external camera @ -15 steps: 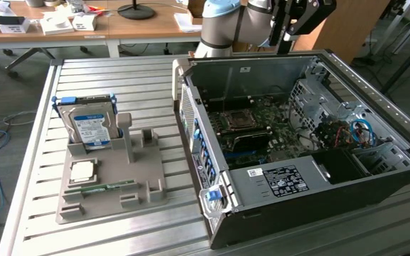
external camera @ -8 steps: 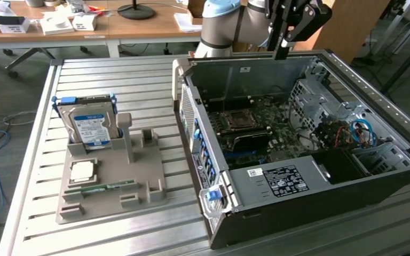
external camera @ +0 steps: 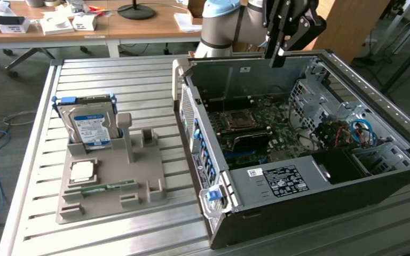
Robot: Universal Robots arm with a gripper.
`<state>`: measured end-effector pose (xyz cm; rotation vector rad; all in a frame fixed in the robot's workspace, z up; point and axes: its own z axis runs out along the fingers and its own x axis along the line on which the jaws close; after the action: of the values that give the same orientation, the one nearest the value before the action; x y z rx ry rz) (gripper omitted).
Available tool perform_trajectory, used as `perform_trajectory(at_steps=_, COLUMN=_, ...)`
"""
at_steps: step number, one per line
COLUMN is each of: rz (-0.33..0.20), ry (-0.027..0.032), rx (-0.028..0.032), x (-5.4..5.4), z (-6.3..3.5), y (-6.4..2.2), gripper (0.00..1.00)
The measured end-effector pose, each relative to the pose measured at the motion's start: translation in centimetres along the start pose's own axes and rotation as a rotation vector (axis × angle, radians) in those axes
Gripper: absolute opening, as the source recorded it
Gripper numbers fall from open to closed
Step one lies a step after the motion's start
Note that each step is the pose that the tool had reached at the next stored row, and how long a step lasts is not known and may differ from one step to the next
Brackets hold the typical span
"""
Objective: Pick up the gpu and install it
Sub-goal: 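Insert the gpu into the slot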
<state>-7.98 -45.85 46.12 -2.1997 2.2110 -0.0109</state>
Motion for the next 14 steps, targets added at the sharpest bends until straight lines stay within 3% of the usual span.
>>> perform_trajectory(at_steps=14, rz=0.000, ry=-0.0001, rx=-0.0084, x=0.0, z=2.50, y=0.05, gripper=0.34)
